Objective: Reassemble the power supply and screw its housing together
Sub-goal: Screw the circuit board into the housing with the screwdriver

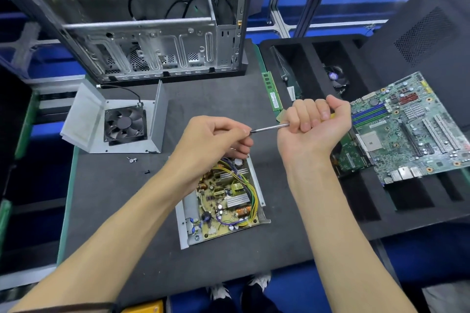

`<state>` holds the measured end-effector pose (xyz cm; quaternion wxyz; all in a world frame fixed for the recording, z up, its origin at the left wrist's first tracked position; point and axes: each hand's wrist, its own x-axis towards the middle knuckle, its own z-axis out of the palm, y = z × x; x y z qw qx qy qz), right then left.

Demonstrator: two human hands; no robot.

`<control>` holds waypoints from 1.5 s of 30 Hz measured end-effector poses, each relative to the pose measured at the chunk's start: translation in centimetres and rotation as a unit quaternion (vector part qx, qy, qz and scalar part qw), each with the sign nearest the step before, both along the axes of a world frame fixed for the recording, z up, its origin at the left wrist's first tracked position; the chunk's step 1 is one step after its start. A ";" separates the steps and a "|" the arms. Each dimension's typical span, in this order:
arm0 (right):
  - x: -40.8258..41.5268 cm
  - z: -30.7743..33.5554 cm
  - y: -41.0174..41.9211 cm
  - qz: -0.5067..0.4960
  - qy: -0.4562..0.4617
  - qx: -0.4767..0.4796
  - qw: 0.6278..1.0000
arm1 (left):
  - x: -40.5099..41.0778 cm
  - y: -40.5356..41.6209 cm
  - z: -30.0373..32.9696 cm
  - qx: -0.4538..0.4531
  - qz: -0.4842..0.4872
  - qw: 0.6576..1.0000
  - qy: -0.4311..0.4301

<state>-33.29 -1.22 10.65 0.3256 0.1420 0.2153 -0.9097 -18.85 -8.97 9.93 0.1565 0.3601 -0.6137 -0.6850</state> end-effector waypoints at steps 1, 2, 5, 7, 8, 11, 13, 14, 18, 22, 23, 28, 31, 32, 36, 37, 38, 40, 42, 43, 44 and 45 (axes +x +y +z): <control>0.1 0.1 0.0 0.001 0.002 -0.002 1.000 | 0.1 -0.1 0.1 0.014 -0.001 1.000 0.003; 0.2 0.3 0.0 0.000 0.004 -0.002 1.000 | 0.1 -0.2 0.1 0.024 -0.002 1.000 0.004; 0.5 0.6 -0.1 -0.002 0.002 -0.004 1.000 | 0.3 -0.3 0.1 0.047 -0.002 0.999 0.005; 0.7 0.7 -0.2 -0.002 0.003 -0.003 1.000 | 0.4 -0.4 0.0 0.047 -0.007 0.999 -0.001; 0.7 0.8 -0.3 -0.003 0.005 -0.001 1.000 | 0.5 -0.4 0.0 0.048 -0.010 0.999 -0.001; 0.9 1.1 -0.4 -0.005 0.008 0.000 1.000 | 0.7 -0.6 -0.1 0.060 -0.009 0.998 0.015; 1.0 1.2 -0.5 -0.008 0.012 0.005 1.000 | 0.8 -0.6 -0.1 0.063 -0.011 0.998 0.024; 1.0 1.3 -0.5 -0.008 0.013 0.007 1.000 | 0.8 -0.6 -0.1 0.063 -0.013 0.998 0.024; 1.1 1.5 -0.5 -0.002 0.018 0.007 1.000 | 0.8 -0.9 0.2 0.041 -0.039 0.998 0.008; 0.7 1.5 -0.7 0.009 0.014 -0.010 1.000 | 0.6 -1.1 0.9 -0.021 -0.060 0.998 -0.017; 0.6 1.4 -0.8 0.014 0.012 -0.018 1.000 | 0.5 -1.3 1.1 -0.031 -0.069 0.997 -0.025; -0.7 1.3 -1.4 0.039 0.003 -0.050 0.998 | 0.9 -2.9 2.1 -0.045 -0.048 0.997 -0.046; -1.7 1.1 -1.9 0.060 0.029 -0.056 0.996 | 1.3 -4.0 1.7 -0.125 -0.010 0.989 -0.081; -2.0 1.0 -2.0 0.075 0.051 -0.052 0.995 | 1.5 -4.2 1.3 -0.170 -0.010 0.979 -0.111; -2.7 -0.1 -3.0 0.167 0.165 -0.027 0.972 | 1.5 -3.5 -0.5 -0.258 -0.093 0.927 -0.254; -2.8 -0.5 -3.3 0.196 0.186 -0.027 0.962 | 1.3 -3.0 -0.9 -0.270 -0.128 0.909 -0.291; -2.8 -0.9 -3.7 0.224 0.204 -0.027 0.953 | 1.1 -2.6 -1.3 -0.286 -0.157 0.890 -0.320; -2.6 -1.8 -4.5 0.275 0.234 -0.023 0.932 | 0.7 -1.9 -1.9 -0.321 -0.179 0.861 -0.351; -2.1 -2.4 -5.2 0.322 0.266 -0.011 0.909 | 0.6 -1.6 -2.3 -0.335 -0.162 0.853 -0.367; -1.9 -2.6 -5.5 0.340 0.282 -0.003 0.897 | 0.5 -1.6 -2.3 -0.338 -0.153 0.850 -0.373; -1.7 -2.9 -5.7 0.354 0.298 0.008 0.886 | 0.5 -1.5 -2.4 -0.341 -0.148 0.847 -0.380; -1.5 -3.1 -5.9 0.364 0.313 0.020 0.877 | 0.5 -1.5 -2.3 -0.344 -0.144 0.843 -0.387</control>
